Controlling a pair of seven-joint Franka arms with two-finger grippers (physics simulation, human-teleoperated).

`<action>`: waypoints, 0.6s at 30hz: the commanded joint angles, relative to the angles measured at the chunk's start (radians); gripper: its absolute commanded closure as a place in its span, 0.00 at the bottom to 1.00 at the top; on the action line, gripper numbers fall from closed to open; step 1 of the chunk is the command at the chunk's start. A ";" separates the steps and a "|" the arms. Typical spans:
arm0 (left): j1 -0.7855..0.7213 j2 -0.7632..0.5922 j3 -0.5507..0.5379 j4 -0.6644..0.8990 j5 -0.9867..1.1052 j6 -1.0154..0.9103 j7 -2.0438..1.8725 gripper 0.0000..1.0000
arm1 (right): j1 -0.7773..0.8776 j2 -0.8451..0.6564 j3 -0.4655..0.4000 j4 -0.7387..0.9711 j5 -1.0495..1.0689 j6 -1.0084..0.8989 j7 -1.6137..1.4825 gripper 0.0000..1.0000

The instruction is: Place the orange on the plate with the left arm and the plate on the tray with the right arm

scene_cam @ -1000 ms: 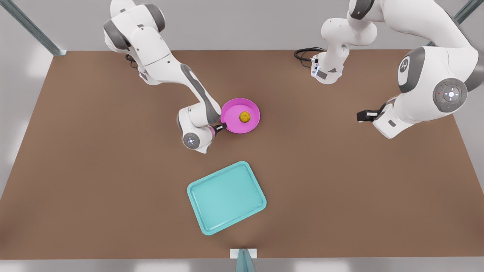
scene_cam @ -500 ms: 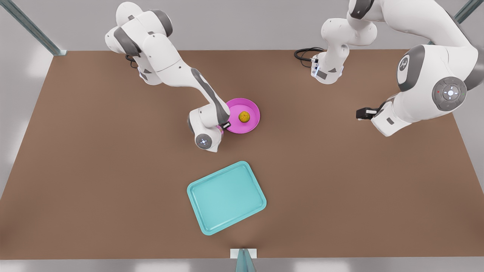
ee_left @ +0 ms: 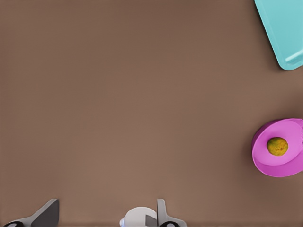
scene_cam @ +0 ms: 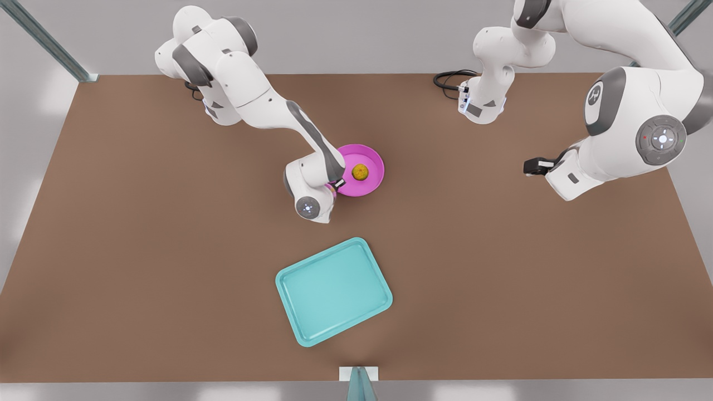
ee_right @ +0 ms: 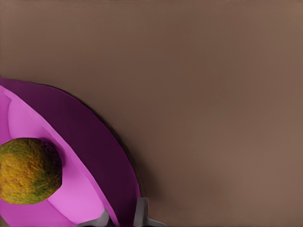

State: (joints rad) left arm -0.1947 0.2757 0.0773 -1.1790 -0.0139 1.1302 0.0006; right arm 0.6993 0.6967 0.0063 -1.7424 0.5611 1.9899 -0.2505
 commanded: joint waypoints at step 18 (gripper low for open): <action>0.001 -0.004 0.004 0.002 0.002 0.003 0.015 0.00 | -0.006 -0.025 0.023 0.070 0.010 -0.016 -0.030 0.79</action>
State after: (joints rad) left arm -0.1936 0.2720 0.0806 -1.1778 -0.0130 1.1298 0.0106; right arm 0.6941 0.6748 0.0288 -1.6717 0.5738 1.9784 -0.2764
